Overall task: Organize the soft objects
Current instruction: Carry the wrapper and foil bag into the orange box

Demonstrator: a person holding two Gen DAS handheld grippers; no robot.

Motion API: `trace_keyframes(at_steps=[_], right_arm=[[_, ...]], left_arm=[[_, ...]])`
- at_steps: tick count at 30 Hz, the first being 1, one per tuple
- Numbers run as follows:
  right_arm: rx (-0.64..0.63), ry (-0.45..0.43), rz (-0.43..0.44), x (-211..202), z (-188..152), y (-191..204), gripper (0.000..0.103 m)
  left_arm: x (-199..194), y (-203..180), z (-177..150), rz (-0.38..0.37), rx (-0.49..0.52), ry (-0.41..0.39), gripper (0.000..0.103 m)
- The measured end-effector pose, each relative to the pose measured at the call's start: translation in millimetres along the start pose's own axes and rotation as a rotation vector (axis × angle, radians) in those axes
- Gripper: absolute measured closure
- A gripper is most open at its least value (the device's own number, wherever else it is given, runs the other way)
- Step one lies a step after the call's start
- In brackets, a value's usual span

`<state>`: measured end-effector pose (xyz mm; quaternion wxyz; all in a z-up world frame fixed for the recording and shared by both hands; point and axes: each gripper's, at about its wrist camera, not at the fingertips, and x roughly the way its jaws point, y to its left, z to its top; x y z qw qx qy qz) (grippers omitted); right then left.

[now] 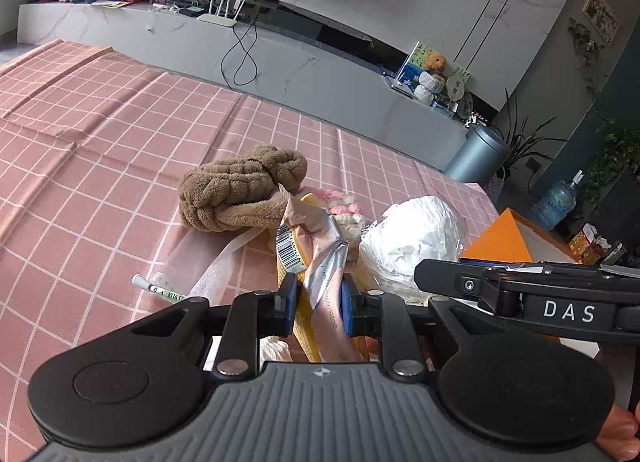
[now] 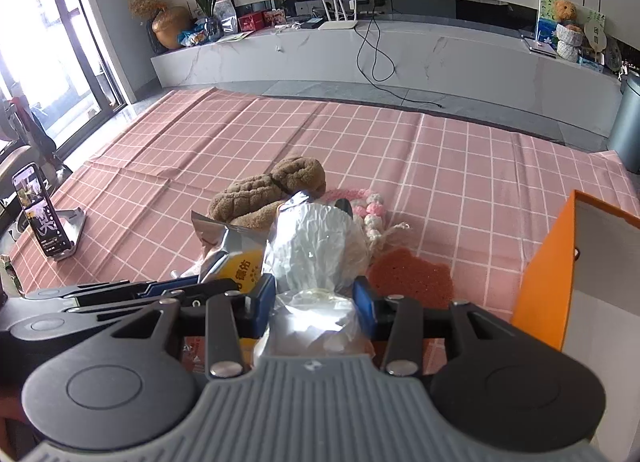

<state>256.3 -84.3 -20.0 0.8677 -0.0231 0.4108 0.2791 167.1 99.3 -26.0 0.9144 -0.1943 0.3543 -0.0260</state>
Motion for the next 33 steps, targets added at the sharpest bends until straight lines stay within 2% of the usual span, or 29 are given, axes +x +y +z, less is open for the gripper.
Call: trace_keyframes(at_steps=[9,18,28,33], right_arm=[[0.007,-0.098,-0.031,-53,-10,2,0.061],[0.05,-0.2,-0.095,-110,-27,-16,0.061],[0.141,-0.266,-0.183,-166,-56,-56,0.061],[0.192,-0.283,-0.255,-188,-70,-81,0.061]], left_arm=[[-33,-24,1,-0.039,0.051,-0.058,0.079],[-50,-59,-4,-0.093,0.129,-0.088,0.079],[-41,-115,-14,-0.182,0.25,-0.056,0.079],[-30,-142,-18,-0.222,0.311,-0.038,0.079]])
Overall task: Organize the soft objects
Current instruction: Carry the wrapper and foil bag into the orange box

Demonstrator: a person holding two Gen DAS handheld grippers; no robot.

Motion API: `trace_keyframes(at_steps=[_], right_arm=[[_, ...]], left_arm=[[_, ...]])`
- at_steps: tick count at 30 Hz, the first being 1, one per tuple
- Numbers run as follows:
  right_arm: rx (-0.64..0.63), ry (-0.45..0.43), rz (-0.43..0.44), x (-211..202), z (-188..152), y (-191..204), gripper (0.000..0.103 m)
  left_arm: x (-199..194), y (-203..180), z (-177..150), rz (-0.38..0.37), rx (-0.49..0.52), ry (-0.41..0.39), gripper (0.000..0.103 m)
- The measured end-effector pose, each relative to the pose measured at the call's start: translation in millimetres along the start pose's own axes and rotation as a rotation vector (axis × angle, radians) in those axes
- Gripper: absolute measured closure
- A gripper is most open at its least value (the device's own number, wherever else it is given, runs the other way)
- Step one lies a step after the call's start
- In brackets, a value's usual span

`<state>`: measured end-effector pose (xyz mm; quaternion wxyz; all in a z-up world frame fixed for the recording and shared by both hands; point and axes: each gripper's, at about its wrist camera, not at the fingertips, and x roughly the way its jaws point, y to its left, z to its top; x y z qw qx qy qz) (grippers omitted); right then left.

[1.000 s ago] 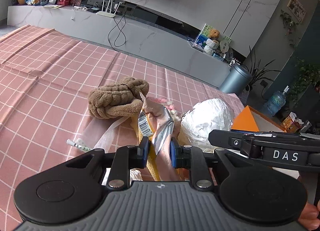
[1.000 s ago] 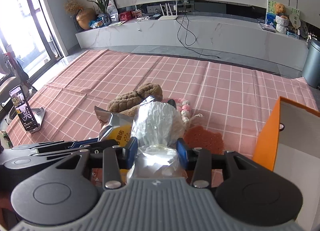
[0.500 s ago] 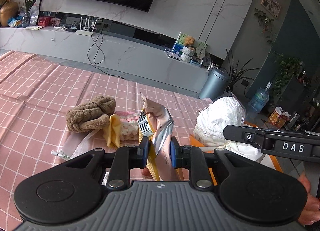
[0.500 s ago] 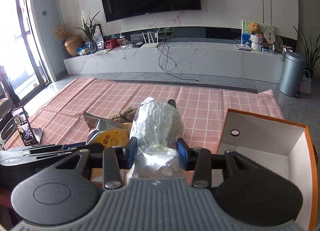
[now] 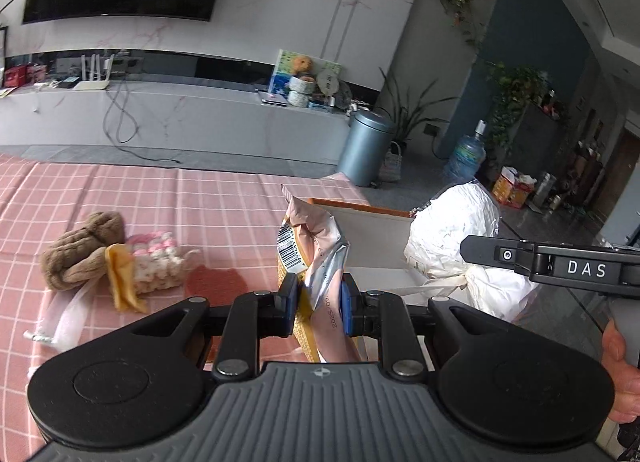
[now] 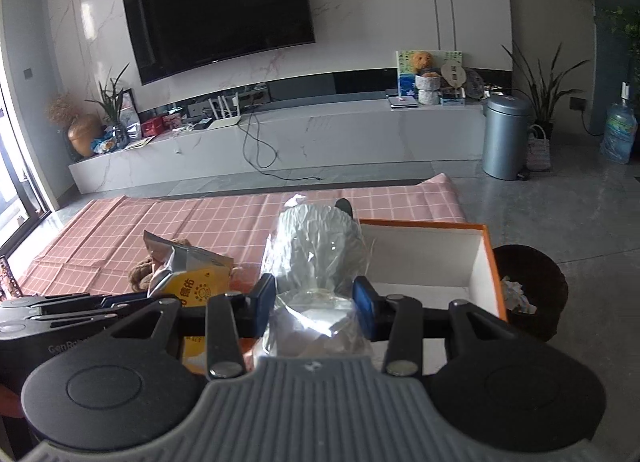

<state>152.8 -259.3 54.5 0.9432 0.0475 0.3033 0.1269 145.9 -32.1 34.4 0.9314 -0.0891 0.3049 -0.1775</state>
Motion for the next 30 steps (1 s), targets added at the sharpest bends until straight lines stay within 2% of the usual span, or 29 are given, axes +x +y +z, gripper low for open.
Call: trace_keyframes(at_steps=[7,12,20,30], right_arm=[[0.02,-0.001,-0.091,-10,-5,-37,0.061],[0.066,0.03,-0.123,-4,-12,-65,0.061],[0.095,0.115,-0.125,38,-24,-92,0.061],[0.107,0.196,-0.087,106,-27,-93,0.061]], left_arm=[[34,-37,4,-0.059,0.081,0.056,0.079],[62,-57,2,-0.084,0.14,0.108,0.079],[106,-64,1,-0.054,0.255,0.185,0.079],[154,-54,5,0.036,0.348,0.295,0.079]])
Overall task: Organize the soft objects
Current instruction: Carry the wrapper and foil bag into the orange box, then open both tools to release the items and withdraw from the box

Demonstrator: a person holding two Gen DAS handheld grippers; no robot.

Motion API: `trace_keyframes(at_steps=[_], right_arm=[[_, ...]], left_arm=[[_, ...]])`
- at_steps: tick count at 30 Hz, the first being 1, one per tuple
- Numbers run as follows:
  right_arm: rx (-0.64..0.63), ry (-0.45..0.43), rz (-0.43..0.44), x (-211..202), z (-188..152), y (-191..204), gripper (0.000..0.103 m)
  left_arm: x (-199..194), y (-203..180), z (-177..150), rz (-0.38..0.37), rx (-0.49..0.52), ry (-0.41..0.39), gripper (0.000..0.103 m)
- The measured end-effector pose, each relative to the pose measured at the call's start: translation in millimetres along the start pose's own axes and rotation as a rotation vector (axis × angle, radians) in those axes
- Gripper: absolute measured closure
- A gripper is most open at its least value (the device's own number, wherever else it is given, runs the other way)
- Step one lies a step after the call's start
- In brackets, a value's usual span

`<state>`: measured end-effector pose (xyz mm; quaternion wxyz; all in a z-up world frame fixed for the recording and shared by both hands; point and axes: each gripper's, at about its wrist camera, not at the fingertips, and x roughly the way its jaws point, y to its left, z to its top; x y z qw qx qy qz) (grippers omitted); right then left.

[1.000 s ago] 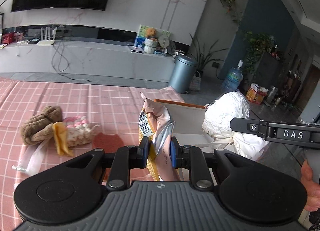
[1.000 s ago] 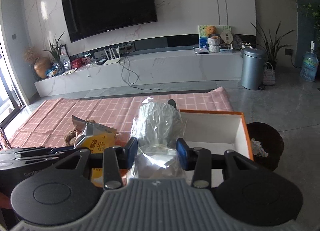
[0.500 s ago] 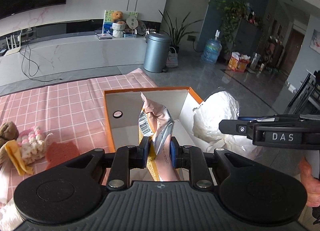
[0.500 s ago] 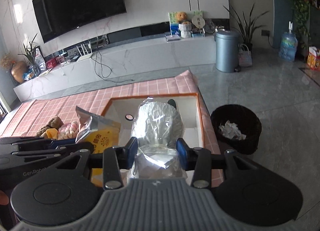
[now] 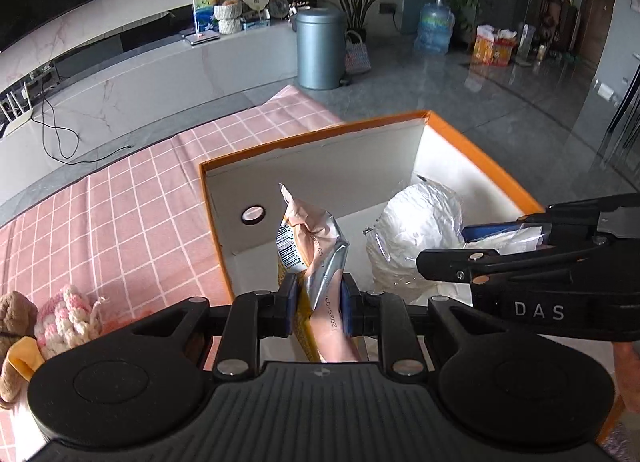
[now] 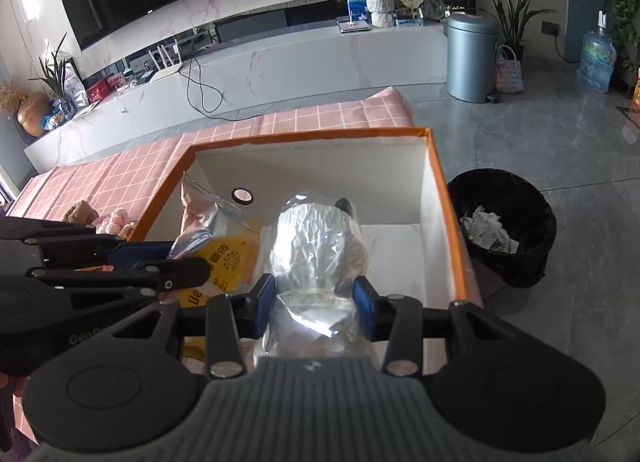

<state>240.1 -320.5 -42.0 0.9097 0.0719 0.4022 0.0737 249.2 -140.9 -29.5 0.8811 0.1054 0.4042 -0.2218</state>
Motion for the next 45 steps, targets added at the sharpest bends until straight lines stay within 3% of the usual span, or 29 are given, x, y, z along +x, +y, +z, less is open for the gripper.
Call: trace_keyframes(at_steps=[8,12,15,19,25,30,33,39,42,45], right_arm=[[0.055,0.068,0.011,39,16,-1,0.06],[0.059,0.08,-0.023,47,19,-5,0.06],[0.076,0.119,-0.013,55,17,-7,0.06],[0.118,0.14,0.009,58,13,-9,0.059],[0.118,0.15,-0.001,58,13,-6,0.055],[0.117,0.154,-0.004,58,16,-5,0.054],[0.104,0.154,-0.007,55,15,-3,0.05],[0.084,0.159,-0.023,48,11,-1,0.049],[0.09,0.163,-0.024,45,9,0,0.044],[0.082,0.165,-0.037,42,5,3,0.046]], left_arm=[[11,-6,6,0.044,0.102,0.027,0.079],[16,-14,3,0.073,0.155,0.054,0.079],[17,-21,1,0.12,0.198,0.048,0.08],[14,-22,-4,0.119,0.211,0.047,0.079],[9,-22,-2,0.106,0.203,0.04,0.076],[-2,-14,5,0.086,0.173,0.01,0.055],[-14,-7,8,0.045,0.12,-0.012,0.049],[-37,6,9,-0.003,0.039,-0.072,0.042],[-44,13,6,-0.032,-0.002,-0.084,0.039],[-51,18,2,-0.036,-0.034,-0.096,0.038]])
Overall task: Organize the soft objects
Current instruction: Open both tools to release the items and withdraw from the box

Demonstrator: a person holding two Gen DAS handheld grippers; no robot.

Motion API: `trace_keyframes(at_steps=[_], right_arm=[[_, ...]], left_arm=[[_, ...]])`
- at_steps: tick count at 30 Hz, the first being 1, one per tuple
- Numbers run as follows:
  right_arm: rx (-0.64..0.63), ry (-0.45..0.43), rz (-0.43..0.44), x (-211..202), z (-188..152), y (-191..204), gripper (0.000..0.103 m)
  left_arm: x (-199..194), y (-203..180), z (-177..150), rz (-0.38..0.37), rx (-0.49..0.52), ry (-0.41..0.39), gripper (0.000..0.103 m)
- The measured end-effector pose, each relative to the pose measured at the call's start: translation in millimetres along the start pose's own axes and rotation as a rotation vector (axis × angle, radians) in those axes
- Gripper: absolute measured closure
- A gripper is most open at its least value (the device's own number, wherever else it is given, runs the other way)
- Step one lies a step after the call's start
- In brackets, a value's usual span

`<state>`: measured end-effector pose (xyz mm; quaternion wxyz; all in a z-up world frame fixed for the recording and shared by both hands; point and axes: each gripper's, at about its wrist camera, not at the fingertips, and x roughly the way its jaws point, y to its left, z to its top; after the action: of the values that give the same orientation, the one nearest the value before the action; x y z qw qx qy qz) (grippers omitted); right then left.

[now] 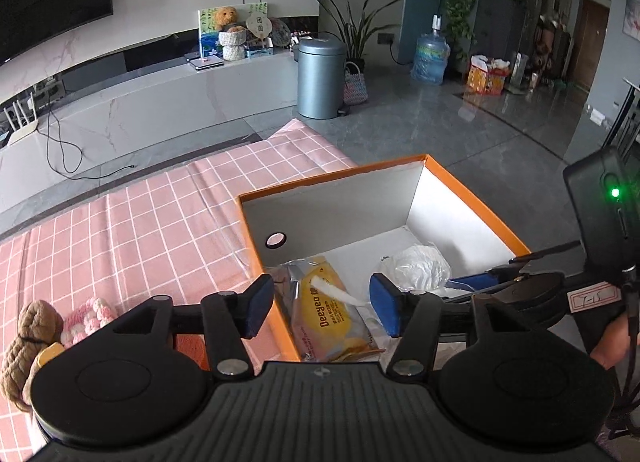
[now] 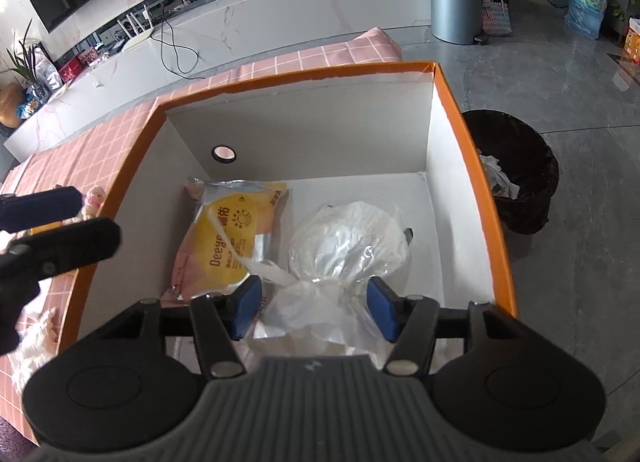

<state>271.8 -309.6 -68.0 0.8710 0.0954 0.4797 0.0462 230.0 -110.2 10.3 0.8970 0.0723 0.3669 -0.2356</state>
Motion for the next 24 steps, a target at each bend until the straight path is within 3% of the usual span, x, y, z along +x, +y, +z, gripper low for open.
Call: trace_keyframes(at_steps=[3,7,13,24], right_arm=[[0.015,0.007,0.002,1,-3,-2,0.055],[0.05,0.018,0.029,4,-2,-6,0.058],[0.057,0.035,0.017,6,-3,-4,0.05],[-0.041,-0.091,-0.07,-49,-23,12,0.046]], left_arm=[[-7,7,-3,0.002,-0.038,-0.019,0.037],[-18,14,-9,0.0,-0.088,-0.039,0.036],[-30,24,-26,0.0,-0.149,-0.055,0.036],[-62,36,-61,0.002,-0.233,-0.094,0.036]])
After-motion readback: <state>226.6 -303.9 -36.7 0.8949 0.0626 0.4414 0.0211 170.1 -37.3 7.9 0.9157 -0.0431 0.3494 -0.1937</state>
